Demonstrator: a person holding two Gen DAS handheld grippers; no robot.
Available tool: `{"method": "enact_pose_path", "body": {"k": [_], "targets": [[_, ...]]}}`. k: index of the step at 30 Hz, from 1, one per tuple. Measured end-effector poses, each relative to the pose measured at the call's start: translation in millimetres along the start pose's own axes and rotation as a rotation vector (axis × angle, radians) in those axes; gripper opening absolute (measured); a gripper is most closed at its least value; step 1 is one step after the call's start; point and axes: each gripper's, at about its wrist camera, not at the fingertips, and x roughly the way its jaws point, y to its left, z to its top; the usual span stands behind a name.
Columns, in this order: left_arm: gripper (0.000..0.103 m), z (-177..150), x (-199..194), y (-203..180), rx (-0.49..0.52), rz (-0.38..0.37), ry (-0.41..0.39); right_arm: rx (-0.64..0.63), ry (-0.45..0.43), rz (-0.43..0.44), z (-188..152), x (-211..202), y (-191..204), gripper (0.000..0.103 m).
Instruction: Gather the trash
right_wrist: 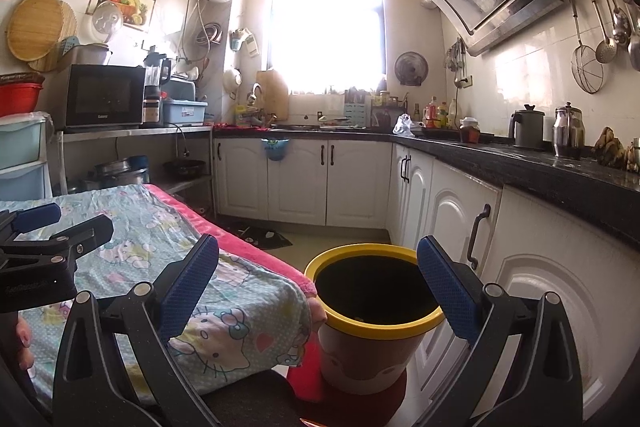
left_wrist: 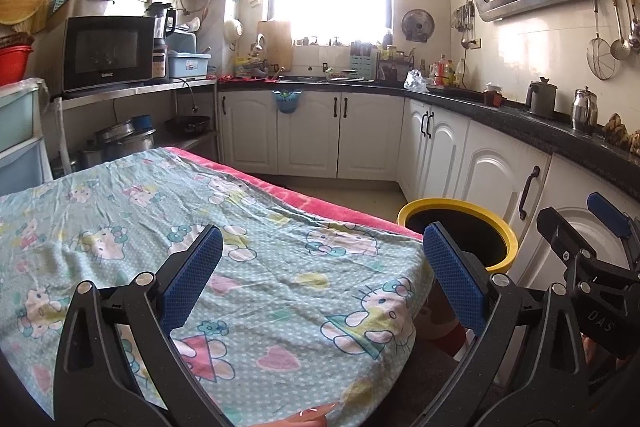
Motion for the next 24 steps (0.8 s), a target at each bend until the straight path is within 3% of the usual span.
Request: {"method": "enact_pose_path", "body": {"k": [24], "targets": [[0.092,2.2,-1.9,-3.4,0.007,-0.001,-0.003,0.000,-0.005,0.000,1.5,-1.9,2.6,0.097]]}}
